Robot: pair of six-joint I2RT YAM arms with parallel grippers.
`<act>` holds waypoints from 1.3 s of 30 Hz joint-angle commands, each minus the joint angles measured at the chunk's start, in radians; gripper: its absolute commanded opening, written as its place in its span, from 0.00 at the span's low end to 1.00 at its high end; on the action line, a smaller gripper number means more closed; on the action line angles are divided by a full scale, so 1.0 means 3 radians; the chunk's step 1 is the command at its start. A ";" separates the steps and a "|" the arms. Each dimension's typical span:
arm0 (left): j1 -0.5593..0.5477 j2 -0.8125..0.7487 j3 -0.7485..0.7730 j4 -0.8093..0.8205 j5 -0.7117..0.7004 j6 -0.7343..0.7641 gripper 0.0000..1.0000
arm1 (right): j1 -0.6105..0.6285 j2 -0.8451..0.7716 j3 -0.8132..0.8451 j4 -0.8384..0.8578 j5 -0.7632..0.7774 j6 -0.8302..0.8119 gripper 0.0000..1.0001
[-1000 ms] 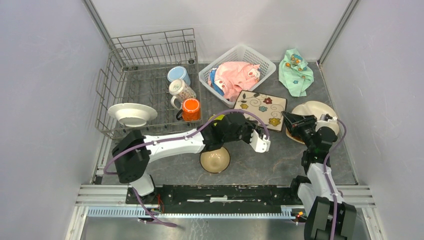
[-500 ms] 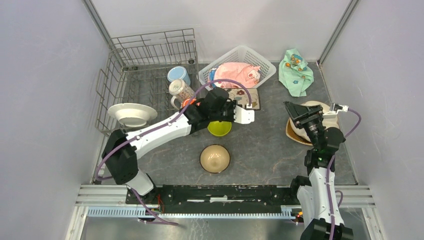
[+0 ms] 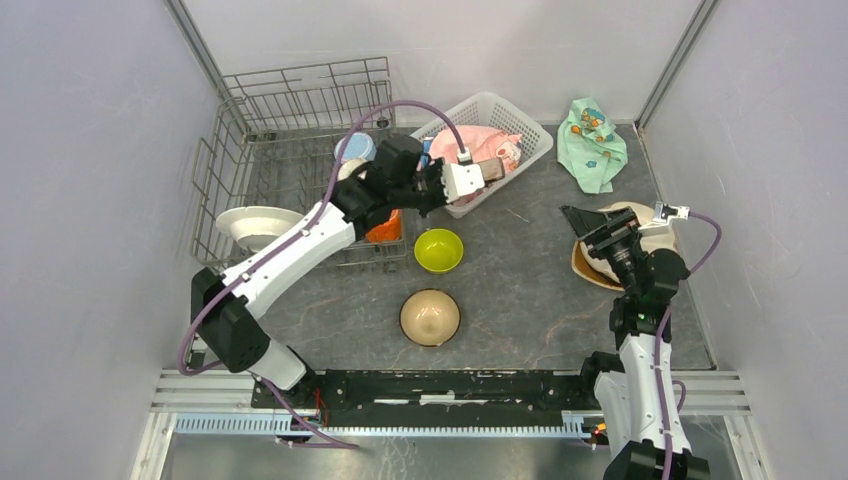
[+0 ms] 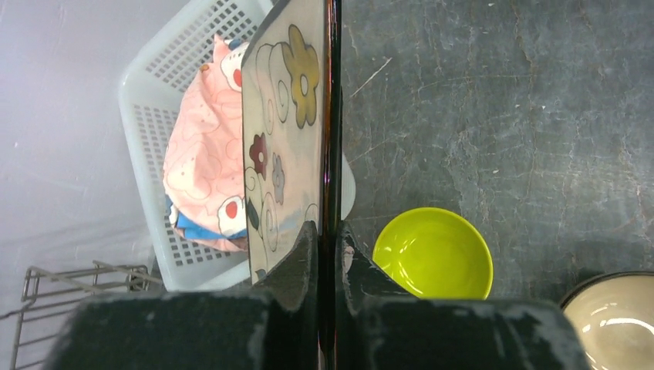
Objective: Load the mixed dishes into the dish rack
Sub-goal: Insert the plate into the dish rack.
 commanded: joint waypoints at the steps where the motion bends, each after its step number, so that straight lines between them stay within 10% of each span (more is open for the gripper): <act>1: 0.0239 -0.0267 0.0597 0.0435 0.0214 -0.0095 0.02 | 0.0056 -0.0011 0.0240 -0.0066 0.0061 -0.0310 0.98; 39: 0.2681 -0.0297 0.1873 -0.1675 0.1261 0.1054 0.02 | 0.1424 -0.0210 0.0045 -0.1323 0.0286 -0.2078 0.98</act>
